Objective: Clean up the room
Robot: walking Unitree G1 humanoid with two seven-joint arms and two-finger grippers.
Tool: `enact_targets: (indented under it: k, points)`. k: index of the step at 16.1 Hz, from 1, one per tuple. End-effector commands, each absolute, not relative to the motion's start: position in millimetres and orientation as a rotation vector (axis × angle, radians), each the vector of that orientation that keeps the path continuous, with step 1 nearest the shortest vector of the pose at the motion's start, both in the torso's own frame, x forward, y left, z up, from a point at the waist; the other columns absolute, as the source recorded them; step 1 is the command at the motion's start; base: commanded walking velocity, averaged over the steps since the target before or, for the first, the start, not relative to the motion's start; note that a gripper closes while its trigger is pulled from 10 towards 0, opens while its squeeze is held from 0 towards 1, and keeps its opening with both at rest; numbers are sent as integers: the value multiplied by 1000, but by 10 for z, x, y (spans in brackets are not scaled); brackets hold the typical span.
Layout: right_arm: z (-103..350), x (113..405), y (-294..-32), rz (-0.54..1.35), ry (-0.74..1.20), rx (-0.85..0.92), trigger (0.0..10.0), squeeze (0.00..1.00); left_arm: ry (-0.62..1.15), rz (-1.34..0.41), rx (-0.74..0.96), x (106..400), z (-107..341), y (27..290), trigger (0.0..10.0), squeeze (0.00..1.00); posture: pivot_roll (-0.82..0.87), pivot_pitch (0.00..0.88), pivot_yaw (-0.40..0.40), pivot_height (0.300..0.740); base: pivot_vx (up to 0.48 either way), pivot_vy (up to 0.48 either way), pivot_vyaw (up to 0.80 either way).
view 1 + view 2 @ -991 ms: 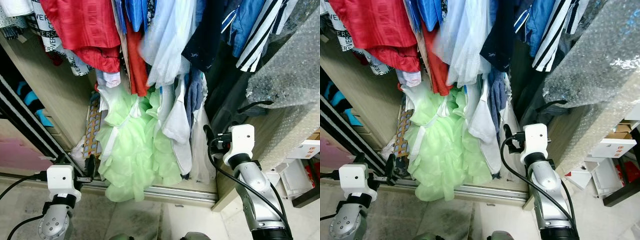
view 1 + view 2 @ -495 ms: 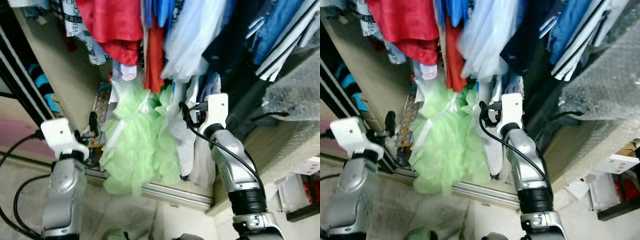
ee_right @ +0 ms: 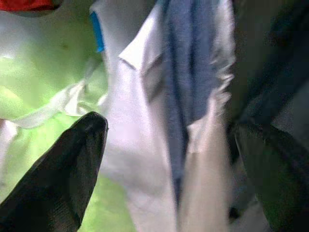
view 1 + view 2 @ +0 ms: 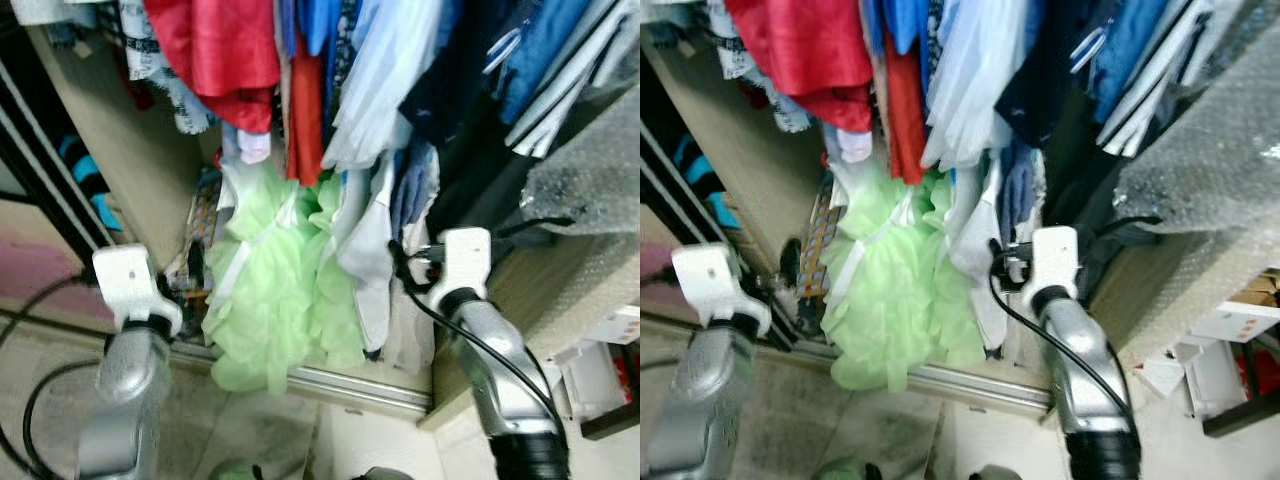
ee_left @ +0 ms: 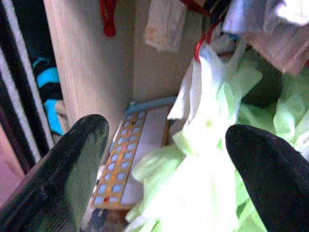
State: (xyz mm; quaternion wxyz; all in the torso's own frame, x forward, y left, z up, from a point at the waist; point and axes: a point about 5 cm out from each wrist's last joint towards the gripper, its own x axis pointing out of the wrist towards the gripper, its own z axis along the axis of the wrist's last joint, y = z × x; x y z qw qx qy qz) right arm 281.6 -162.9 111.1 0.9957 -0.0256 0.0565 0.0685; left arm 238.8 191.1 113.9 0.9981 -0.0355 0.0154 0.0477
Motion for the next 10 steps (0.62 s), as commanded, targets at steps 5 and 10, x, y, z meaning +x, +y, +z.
enact_targets:
  k: [5,10]
  points:
    - [1176,2562,-1937,63,11,-33,10000,0,30,-34,66,2144,1201,1800,10000,0,-11,0,-29,740,0,0,0]
    - [1197,2594,-1778,91,-29,-113,10000,0,1,-153,134,2331,1158,1529,10000,0,-61,0,-24,740,0,0,0]
